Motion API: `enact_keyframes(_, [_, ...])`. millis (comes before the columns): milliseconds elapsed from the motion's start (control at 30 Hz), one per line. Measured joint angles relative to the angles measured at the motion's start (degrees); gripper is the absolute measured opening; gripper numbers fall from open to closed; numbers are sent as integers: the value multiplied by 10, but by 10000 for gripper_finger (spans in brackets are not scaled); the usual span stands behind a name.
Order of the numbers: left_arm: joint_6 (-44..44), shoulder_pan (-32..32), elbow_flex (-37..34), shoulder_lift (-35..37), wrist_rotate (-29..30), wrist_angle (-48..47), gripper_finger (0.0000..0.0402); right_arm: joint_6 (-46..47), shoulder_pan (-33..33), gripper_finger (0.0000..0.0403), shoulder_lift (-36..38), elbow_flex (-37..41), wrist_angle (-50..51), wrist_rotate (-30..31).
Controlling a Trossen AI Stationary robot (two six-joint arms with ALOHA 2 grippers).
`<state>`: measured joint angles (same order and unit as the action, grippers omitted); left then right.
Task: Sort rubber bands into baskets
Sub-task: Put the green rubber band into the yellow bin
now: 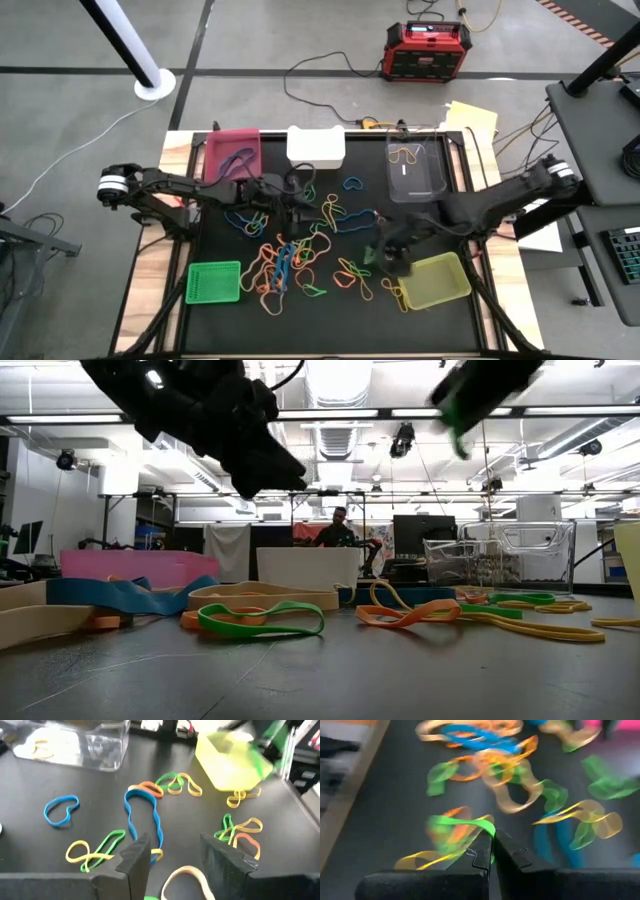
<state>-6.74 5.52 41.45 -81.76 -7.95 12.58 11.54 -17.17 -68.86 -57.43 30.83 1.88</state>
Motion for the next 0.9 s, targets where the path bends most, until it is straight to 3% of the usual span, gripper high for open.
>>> enact_keyframes(167, [23,0,0,0,1,-30,153,248,-70,9,11,-45,215,-10])
enact_keyframes(267, [31,0,0,0,1,-33,153,391,-109,9,5,-48,294,-39])
enact_keyframes(500, [42,0,26,0,23,-67,153,616,-185,9,4,5,315,-97])
enact_keyframes(700, [64,0,59,0,78,-119,153,701,-217,24,4,25,313,-90])
enact_keyframes(900, [78,0,74,0,88,-139,153,715,-218,77,4,37,313,-79])
